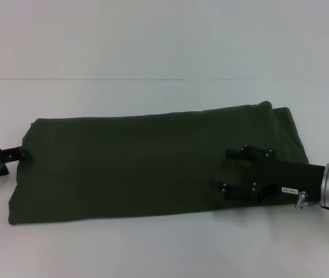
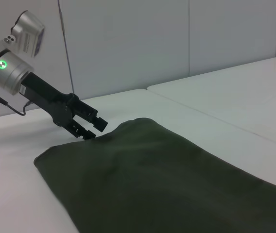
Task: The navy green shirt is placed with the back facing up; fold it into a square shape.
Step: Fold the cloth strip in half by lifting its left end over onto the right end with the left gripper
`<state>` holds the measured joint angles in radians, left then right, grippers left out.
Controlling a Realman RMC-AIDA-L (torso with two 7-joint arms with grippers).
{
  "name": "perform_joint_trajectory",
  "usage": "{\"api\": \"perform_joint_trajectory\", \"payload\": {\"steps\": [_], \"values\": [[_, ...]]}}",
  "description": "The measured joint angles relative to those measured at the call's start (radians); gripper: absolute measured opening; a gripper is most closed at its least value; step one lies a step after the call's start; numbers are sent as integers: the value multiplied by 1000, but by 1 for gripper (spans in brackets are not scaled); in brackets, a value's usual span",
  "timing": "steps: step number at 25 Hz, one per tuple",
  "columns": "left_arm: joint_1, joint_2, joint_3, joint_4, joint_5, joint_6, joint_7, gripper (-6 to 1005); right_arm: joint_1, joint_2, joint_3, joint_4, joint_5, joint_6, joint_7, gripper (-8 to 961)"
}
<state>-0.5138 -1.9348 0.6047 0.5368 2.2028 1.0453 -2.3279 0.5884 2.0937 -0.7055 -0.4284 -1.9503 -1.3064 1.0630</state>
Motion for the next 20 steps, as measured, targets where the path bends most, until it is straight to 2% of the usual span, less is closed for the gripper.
{"api": "perform_joint_trajectory", "payload": {"steps": [15,20], "values": [[-8,-6,-2,-23,-3,-11,8,838,2,0,2,0,1,-1,-1,899],[-19,-17,10,-25,-3,-12,9,838,2,0,2,-2,1,-1,0,899]]}}
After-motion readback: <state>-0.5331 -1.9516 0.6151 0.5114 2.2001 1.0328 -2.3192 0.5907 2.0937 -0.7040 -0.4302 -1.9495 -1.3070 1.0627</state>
